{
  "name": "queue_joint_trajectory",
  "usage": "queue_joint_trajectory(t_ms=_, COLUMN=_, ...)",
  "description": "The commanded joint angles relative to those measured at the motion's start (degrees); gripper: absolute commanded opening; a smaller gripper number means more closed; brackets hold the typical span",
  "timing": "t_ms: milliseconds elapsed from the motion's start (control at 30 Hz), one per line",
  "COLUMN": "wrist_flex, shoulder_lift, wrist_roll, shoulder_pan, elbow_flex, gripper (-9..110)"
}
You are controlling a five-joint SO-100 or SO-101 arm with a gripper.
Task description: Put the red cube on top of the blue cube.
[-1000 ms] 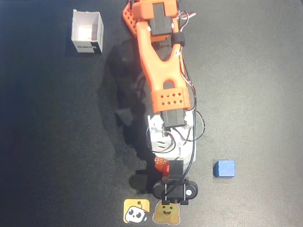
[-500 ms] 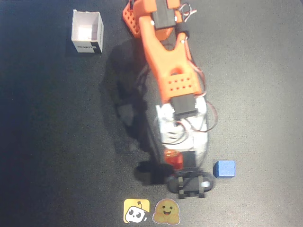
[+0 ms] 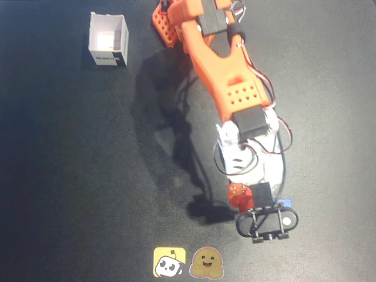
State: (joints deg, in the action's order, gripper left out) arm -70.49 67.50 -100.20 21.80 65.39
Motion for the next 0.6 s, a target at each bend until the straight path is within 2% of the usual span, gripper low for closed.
queue_joint_trajectory(t_ms=0, wrist_flex=-0.1, shoulder_lift=0.3, wrist_roll=-0.9, shoulder_pan=0.9, elbow_flex=-3.9, gripper=7)
queue_joint_trajectory(t_ms=400, wrist_flex=-4.7, shoulder_lift=-2.8, wrist_roll=-2.4, shoulder_pan=2.9, elbow_flex=-8.2, gripper=7)
queue_joint_trajectory(t_ms=567, wrist_flex=-1.8, shoulder_lift=-2.8, wrist_roll=6.2, shoulder_pan=3.1, elbow_flex=-8.2, gripper=7)
